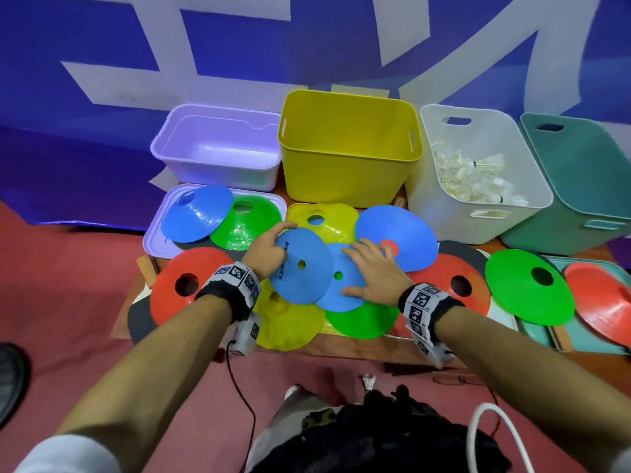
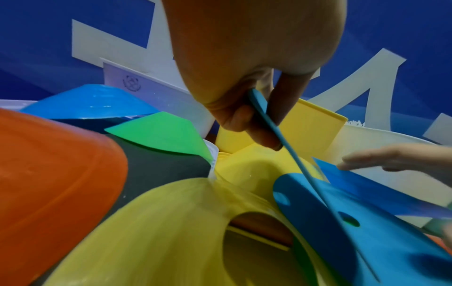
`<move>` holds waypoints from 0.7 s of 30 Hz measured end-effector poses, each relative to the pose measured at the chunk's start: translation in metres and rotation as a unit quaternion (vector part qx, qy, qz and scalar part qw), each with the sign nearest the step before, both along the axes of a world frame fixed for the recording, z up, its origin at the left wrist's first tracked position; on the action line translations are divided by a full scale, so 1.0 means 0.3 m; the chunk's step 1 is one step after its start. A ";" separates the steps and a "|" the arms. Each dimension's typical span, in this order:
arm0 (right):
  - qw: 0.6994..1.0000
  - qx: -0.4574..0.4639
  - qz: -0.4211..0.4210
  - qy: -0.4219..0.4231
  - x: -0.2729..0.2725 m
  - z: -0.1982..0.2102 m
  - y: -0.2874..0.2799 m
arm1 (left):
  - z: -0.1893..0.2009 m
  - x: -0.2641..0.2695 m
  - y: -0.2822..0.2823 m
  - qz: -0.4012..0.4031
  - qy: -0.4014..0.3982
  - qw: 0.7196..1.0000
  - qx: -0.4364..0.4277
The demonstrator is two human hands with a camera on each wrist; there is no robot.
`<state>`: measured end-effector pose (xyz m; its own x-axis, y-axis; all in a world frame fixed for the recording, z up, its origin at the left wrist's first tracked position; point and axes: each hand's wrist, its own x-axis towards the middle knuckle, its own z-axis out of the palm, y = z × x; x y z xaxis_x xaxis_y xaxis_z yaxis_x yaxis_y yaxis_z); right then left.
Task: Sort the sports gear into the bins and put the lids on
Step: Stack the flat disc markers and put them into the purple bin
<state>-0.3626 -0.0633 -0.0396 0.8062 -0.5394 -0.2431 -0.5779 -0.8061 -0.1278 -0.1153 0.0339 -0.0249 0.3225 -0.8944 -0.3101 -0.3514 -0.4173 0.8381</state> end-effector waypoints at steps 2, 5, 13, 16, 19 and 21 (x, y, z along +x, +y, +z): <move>0.999 -0.012 0.023 0.032 -0.018 -0.027 0.025 | -0.015 -0.001 0.008 0.000 -0.012 1.000 0.006; 0.995 -0.029 0.059 0.075 -0.034 -0.060 0.051 | -0.030 0.003 0.017 -0.003 -0.018 1.000 0.013; 0.993 -0.034 0.050 0.100 -0.025 -0.066 0.084 | -0.056 0.015 0.025 -0.006 -0.025 0.999 0.024; 0.994 -0.017 0.058 0.086 -0.030 -0.073 0.072 | -0.050 0.015 0.027 -0.002 -0.027 0.999 0.023; 0.995 0.006 0.073 0.063 -0.041 -0.076 0.052 | -0.036 0.023 0.028 0.008 -0.015 1.000 0.016; 0.995 0.020 0.086 0.039 -0.046 -0.065 0.039 | -0.021 0.029 0.024 0.018 0.001 1.000 0.009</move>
<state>-0.3763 -0.0516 -0.0591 0.8640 -0.3836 -0.3260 -0.4408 -0.8893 -0.1218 -0.1066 0.0412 -0.0313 0.3542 -0.8763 -0.3265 -0.3331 -0.4444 0.8316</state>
